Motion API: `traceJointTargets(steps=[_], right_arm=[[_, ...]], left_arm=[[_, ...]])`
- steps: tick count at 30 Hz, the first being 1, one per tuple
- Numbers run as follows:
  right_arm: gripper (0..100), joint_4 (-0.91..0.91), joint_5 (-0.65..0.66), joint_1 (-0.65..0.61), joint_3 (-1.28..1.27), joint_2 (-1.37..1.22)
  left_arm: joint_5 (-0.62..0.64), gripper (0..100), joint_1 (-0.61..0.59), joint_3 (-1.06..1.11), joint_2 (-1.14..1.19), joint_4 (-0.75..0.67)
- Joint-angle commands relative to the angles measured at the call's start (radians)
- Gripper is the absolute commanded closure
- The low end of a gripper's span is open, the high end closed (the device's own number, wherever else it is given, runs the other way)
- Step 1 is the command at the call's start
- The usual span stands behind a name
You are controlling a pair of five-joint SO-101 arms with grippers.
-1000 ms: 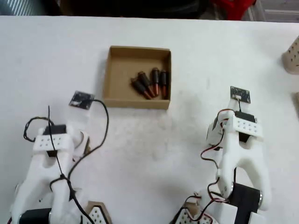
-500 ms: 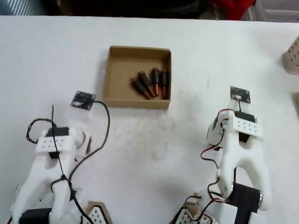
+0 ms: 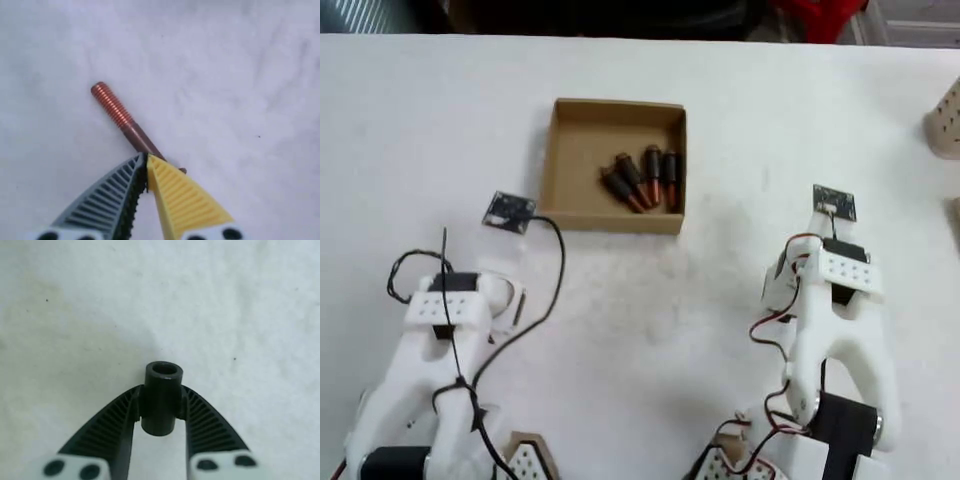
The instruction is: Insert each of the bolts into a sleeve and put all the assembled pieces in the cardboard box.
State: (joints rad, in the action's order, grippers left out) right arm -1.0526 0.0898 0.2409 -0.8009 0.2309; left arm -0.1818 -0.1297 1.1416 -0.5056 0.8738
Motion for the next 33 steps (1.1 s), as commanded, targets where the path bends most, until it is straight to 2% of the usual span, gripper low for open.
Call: traceJointTargets(steps=[1, 10, 14, 18, 27, 33], right_arm=[[98.1, 0.007, 0.011, 0.007, 0.005, 0.03], [98.1, 0.005, 0.011, 0.007, 0.003, 0.03], [98.1, 0.007, 0.011, 0.007, 0.003, 0.03], [98.1, 0.007, 0.011, 0.007, 0.003, 0.03], [98.1, 0.008, 0.011, 0.007, 0.003, 0.031], [98.1, 0.008, 0.011, 0.007, 0.003, 0.031]], left_arm=[[0.002, 98, 0.01, -0.015, 0.081, -0.014], [0.006, 98, -0.008, -0.224, 0.329, 0.132], [0.009, 98, -0.008, -0.247, 0.338, 0.184], [0.009, 98, -0.004, -0.247, 0.338, 0.18], [0.08, 98, 0.188, -0.249, 0.338, 0.046], [0.083, 98, 0.302, -0.315, 0.338, 0.034]])
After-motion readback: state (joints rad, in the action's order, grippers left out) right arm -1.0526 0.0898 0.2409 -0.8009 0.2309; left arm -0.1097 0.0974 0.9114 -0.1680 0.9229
